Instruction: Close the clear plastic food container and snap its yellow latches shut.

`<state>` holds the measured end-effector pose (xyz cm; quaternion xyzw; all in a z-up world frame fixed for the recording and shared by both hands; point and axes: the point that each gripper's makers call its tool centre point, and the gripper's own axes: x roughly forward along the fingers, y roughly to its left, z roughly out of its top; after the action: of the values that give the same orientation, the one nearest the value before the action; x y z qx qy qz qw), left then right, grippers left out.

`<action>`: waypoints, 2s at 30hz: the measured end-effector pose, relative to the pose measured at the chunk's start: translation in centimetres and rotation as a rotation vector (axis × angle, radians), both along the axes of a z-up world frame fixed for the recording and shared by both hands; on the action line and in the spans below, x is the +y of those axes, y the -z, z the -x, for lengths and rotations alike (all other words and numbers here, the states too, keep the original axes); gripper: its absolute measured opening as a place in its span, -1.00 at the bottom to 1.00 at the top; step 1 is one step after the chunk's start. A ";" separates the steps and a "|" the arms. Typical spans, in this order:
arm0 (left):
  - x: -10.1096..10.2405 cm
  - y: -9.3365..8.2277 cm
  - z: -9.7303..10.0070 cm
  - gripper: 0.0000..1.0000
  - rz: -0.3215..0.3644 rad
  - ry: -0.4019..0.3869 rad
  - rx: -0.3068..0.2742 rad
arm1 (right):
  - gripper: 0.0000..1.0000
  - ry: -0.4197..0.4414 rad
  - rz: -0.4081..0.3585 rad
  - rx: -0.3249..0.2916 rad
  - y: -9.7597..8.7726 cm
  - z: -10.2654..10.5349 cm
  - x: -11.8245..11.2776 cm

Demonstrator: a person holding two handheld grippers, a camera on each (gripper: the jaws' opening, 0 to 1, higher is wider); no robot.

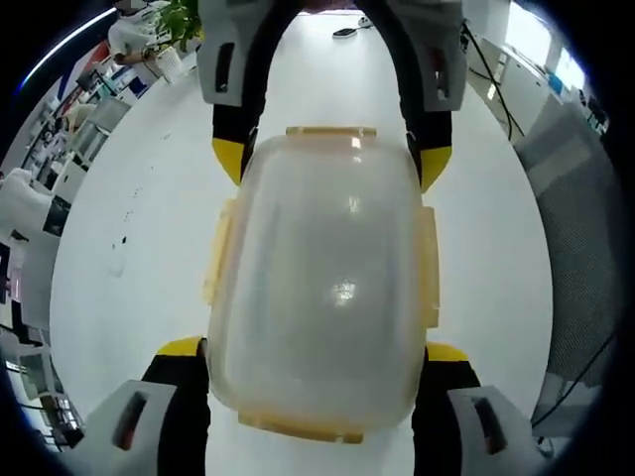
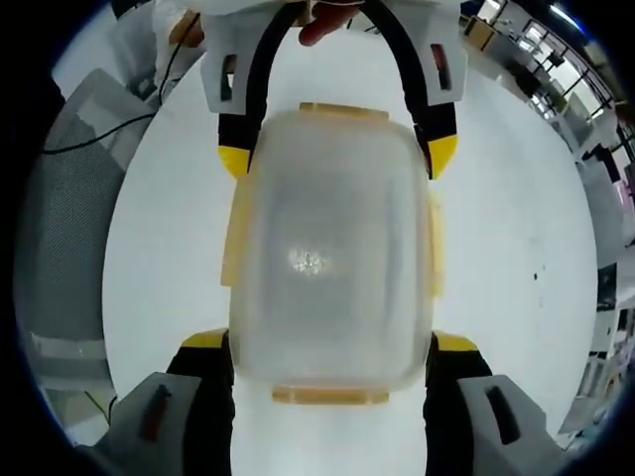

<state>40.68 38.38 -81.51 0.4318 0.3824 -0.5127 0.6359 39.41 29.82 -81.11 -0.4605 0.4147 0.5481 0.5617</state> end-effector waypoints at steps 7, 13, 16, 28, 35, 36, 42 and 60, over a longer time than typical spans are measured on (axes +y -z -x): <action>-0.1 0.0 -0.8 0.65 -0.003 0.015 0.001 | 0.53 0.013 0.002 0.003 0.1 -0.5 -0.1; -0.3 0.0 -1.1 0.65 -0.006 0.026 0.002 | 0.54 0.026 -0.006 0.005 0.0 -0.8 -0.2; -0.2 0.0 -1.1 0.65 -0.002 0.025 0.002 | 0.54 0.027 0.003 0.007 0.1 -0.8 -0.2; -0.2 0.2 -1.2 0.70 -0.040 0.068 -0.019 | 0.57 0.042 -0.007 0.019 0.1 -0.8 -0.2; -0.2 -0.4 -1.2 0.69 0.056 0.020 0.028 | 0.56 0.031 -0.084 -0.017 -0.4 -0.8 -0.1; -0.1 -0.5 -1.1 0.69 0.069 0.017 0.022 | 0.55 0.030 -0.097 -0.024 -0.5 -0.9 0.0; -0.5 -1.2 -1.4 0.75 0.215 -0.028 -0.037 | 0.64 0.154 -0.258 -0.055 -0.8 -1.2 0.4; 1.4 -3.0 0.5 0.81 0.615 -0.356 -0.215 | 0.96 0.524 -0.624 -0.262 -2.0 0.6 0.7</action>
<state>40.18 39.83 -78.53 0.1986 0.2105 -0.4365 0.8519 38.76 30.52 -79.15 -0.2132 0.2569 0.4229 0.8424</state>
